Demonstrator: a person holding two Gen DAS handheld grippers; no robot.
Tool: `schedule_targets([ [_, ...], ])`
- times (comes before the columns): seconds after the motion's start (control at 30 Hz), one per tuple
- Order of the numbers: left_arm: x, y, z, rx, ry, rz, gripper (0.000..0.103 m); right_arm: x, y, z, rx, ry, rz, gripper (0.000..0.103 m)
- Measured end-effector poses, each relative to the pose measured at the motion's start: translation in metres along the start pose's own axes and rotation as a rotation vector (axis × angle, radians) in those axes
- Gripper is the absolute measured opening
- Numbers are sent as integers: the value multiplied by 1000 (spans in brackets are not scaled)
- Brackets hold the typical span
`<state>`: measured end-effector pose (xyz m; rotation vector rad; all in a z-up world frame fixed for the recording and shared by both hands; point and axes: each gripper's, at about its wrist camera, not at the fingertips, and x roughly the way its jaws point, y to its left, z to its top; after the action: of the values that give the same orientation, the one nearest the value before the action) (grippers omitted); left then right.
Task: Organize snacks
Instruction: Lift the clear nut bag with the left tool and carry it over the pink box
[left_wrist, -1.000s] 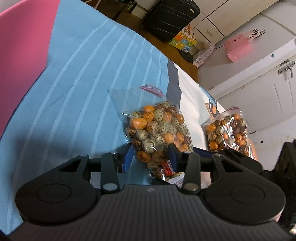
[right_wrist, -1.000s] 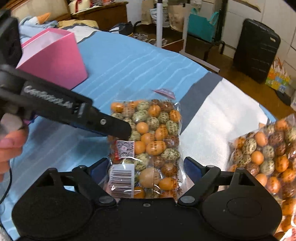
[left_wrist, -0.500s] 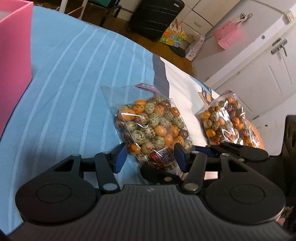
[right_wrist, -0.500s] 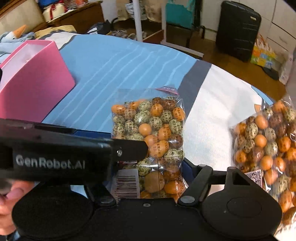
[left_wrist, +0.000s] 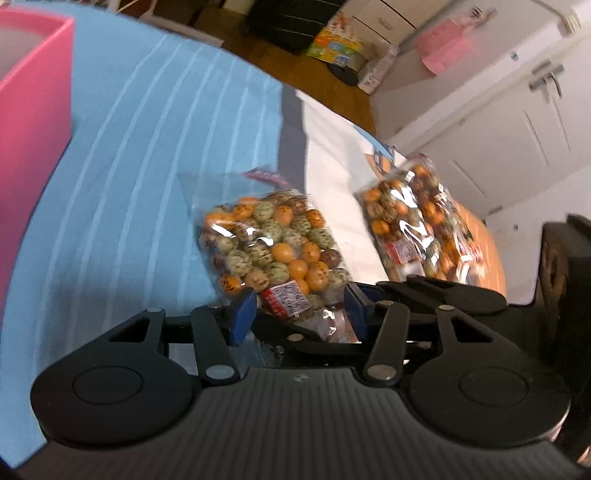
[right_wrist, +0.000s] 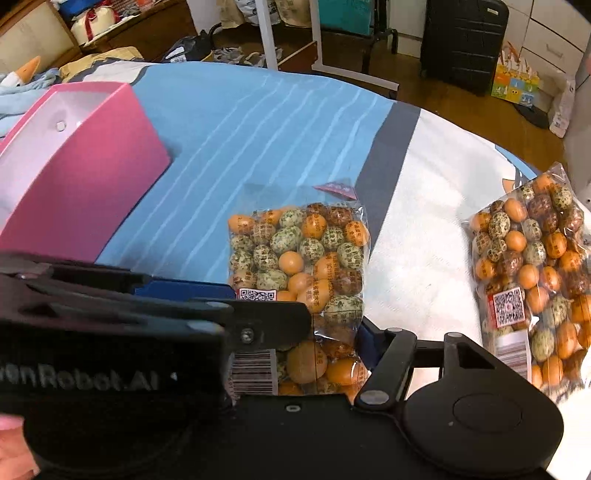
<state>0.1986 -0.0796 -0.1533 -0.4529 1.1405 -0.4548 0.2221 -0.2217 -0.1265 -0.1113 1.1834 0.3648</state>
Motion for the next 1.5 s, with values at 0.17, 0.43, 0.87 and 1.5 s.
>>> schedule_targets([
  [0.17,-8,4,-10,-28,20,-25,49,0,7,-3,-17,34,-16,69],
  [0.43,6,24,-14,-28,40,115,56,14,5,-1,-31,116,19,81],
  [0.87,14,28,-22,-54,2,57,61,19,-6,-4,-68,88,20,71],
  [1.5,-53,-4,-32,98,41,116,58,-32,17,-24,61,26,89,69],
])
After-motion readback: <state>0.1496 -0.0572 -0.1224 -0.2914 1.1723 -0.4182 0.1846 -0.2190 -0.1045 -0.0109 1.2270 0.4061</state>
